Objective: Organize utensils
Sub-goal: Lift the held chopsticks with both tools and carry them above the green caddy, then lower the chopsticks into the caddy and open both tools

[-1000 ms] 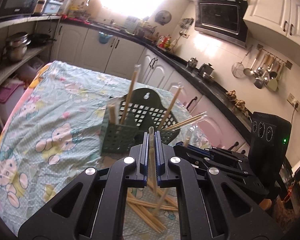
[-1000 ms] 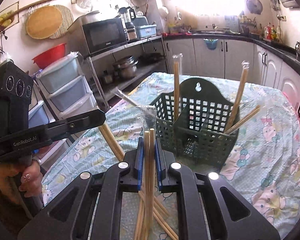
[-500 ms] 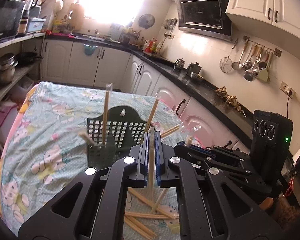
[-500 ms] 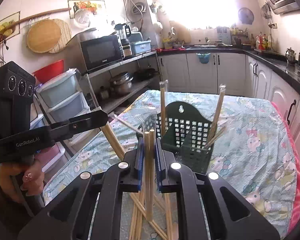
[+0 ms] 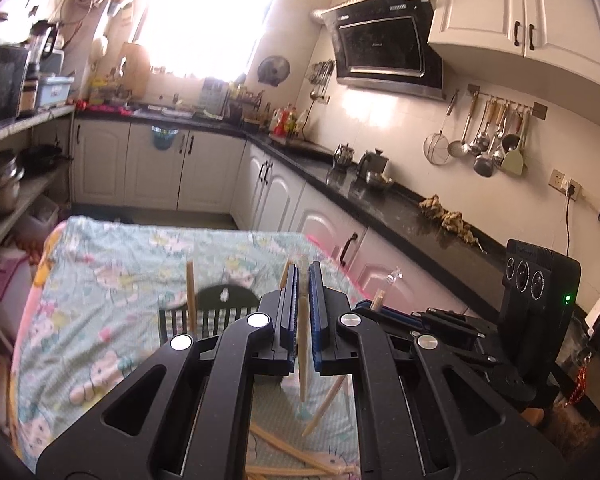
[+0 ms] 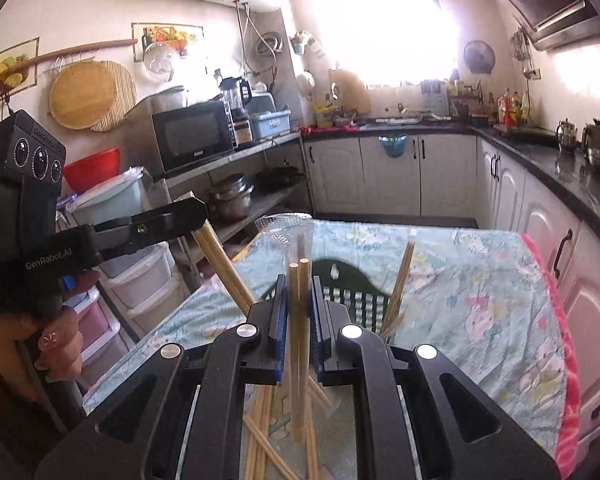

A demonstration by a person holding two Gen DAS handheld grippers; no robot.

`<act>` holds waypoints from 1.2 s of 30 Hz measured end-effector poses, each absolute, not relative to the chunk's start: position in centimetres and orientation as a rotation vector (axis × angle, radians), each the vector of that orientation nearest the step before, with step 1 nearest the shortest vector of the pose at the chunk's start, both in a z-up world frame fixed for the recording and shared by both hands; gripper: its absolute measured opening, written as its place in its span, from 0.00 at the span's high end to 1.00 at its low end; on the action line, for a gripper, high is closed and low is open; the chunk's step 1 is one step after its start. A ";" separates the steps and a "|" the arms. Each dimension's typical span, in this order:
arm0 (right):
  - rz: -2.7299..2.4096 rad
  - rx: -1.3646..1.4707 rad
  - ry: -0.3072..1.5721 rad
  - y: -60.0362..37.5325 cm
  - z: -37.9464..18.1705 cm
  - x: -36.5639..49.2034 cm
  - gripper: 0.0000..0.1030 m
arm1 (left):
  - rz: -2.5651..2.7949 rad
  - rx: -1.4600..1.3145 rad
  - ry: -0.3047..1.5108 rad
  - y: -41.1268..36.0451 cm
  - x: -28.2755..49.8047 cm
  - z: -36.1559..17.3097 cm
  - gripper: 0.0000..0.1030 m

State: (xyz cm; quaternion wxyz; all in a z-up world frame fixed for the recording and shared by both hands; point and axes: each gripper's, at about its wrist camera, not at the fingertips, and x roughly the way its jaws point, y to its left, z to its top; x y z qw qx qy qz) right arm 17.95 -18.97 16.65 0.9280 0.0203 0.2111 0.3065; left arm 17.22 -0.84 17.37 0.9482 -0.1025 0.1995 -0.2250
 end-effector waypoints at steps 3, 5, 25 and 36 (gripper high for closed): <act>0.625 0.044 0.394 -19.0 18.1 18.4 0.90 | -0.449 -0.193 0.371 -0.9 17.6 18.9 0.97; 0.621 0.044 0.369 -19.1 19.0 18.8 0.90 | -0.444 -0.188 0.355 -0.7 17.7 19.6 0.97; 0.525 0.045 0.178 -19.5 22.2 23.6 0.90 | -0.307 -0.124 0.330 0.9 22.0 20.1 0.97; 0.493 0.057 0.246 -18.7 18.3 26.3 0.90 | -0.298 -0.092 0.388 0.0 23.7 16.3 0.97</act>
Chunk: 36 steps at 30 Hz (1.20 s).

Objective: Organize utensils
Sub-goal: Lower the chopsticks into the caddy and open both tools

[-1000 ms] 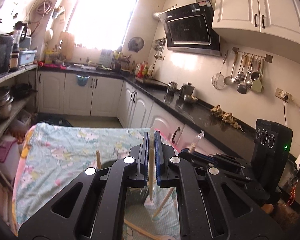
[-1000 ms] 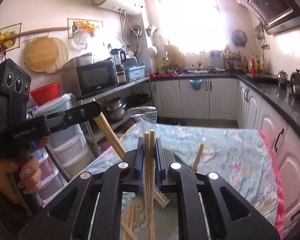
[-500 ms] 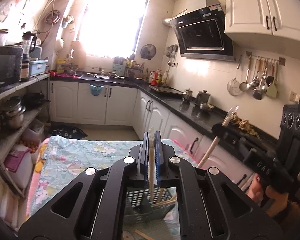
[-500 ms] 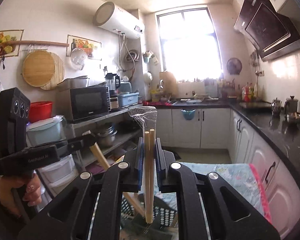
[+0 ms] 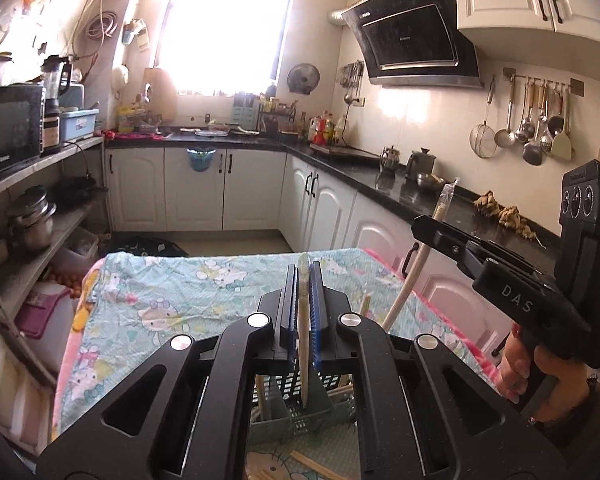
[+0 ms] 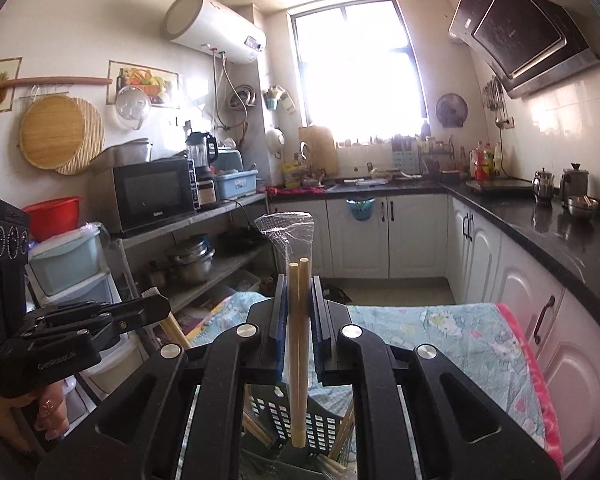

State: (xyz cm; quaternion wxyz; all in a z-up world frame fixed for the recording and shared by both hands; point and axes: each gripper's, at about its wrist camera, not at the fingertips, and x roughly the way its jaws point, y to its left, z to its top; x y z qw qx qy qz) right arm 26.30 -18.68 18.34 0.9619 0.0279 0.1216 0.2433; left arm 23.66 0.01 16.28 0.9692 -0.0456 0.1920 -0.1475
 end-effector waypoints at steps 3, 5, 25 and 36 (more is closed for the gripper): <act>0.483 0.049 0.256 -18.2 17.6 26.7 0.90 | -0.299 -0.098 0.404 0.1 24.1 15.4 0.97; 0.480 0.052 0.266 -18.2 17.1 27.0 0.90 | -0.300 -0.103 0.412 0.3 24.2 14.9 0.97; 0.457 0.057 0.334 -17.3 13.0 27.5 0.90 | -0.299 -0.119 0.468 0.1 24.7 11.8 0.97; 0.415 0.027 0.370 -16.7 11.7 27.7 0.89 | -0.300 -0.143 0.506 0.1 24.8 10.2 0.97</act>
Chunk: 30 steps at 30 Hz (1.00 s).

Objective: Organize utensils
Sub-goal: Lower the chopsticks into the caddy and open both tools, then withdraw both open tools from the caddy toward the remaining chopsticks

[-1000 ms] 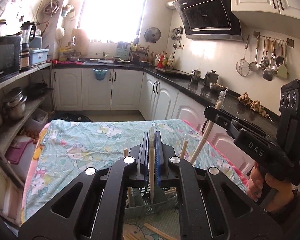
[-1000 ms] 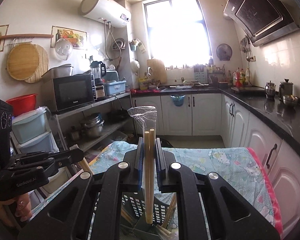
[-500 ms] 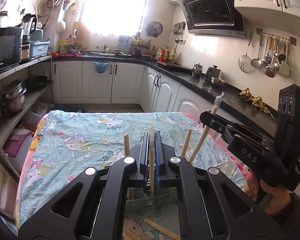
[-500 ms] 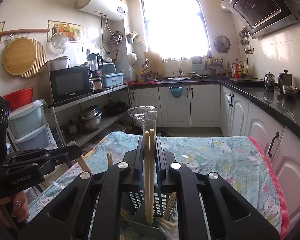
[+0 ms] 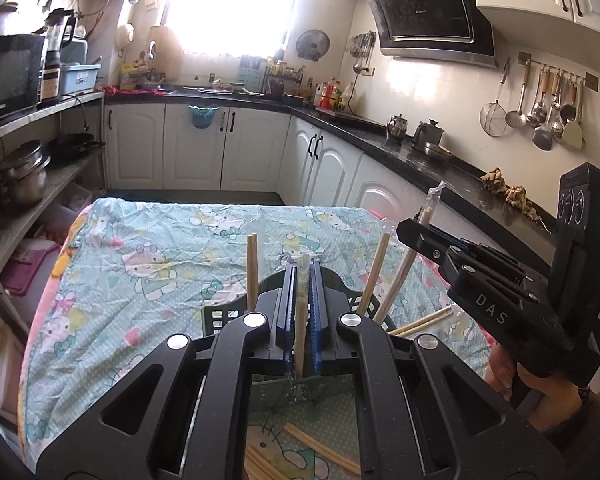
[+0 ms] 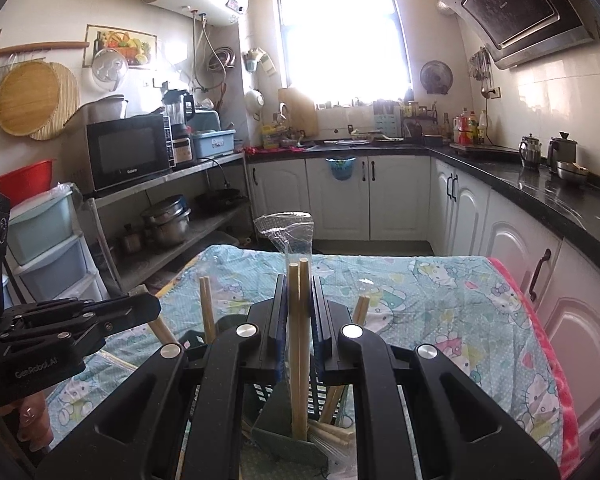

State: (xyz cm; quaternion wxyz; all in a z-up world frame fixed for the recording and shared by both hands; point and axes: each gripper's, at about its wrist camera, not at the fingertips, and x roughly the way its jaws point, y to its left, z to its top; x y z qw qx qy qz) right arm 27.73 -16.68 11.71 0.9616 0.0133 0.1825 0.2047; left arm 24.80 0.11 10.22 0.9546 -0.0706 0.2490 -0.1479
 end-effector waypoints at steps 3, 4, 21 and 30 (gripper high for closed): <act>0.411 0.030 0.383 -16.8 11.5 27.8 0.85 | -0.295 -0.142 0.504 0.2 24.6 10.1 0.94; 0.409 0.031 0.392 -16.9 11.3 27.8 0.81 | -0.293 -0.143 0.505 0.3 24.6 10.1 0.92; 0.392 0.026 0.391 -18.3 11.0 25.9 0.55 | -0.252 -0.177 0.462 2.0 22.5 11.6 0.29; 0.392 0.013 0.387 -18.8 11.3 23.9 0.47 | -0.246 -0.192 0.427 2.8 20.4 13.2 0.10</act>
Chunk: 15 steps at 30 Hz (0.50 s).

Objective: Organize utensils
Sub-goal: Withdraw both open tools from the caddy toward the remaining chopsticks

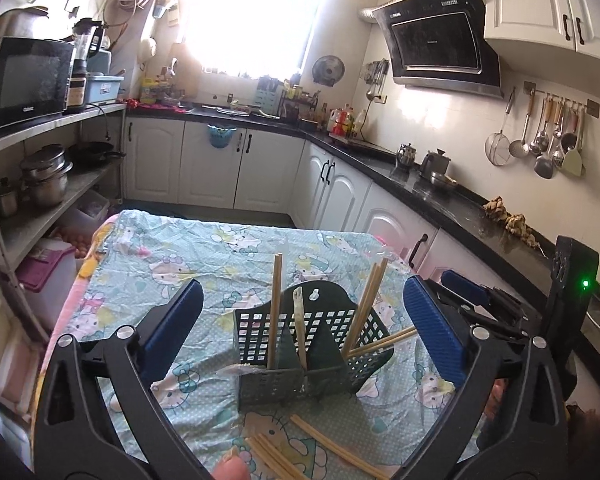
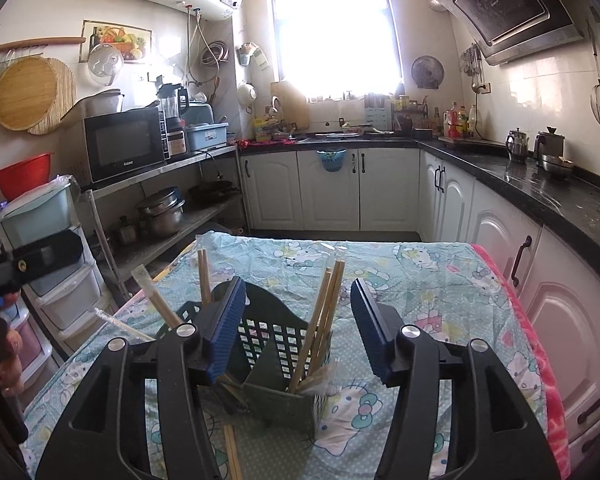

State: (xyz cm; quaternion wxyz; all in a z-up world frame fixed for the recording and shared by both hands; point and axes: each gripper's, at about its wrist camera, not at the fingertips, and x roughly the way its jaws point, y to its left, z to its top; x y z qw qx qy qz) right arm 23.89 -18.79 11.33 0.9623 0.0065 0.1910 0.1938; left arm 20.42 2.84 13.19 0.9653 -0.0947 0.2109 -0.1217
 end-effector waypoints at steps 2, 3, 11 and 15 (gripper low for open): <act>0.395 0.006 0.380 -18.9 11.4 23.2 0.45 | -0.246 -0.197 0.425 3.0 20.0 13.2 0.10; 0.396 0.005 0.379 -18.9 11.5 23.0 0.45 | -0.246 -0.198 0.424 3.1 19.7 13.3 0.10; 0.412 -0.007 0.362 -19.0 12.2 20.7 0.43 | -0.233 -0.216 0.413 3.8 18.1 13.2 0.10; 0.424 -0.022 0.357 -19.0 12.2 19.6 0.43 | -0.225 -0.218 0.415 4.0 17.2 12.9 0.10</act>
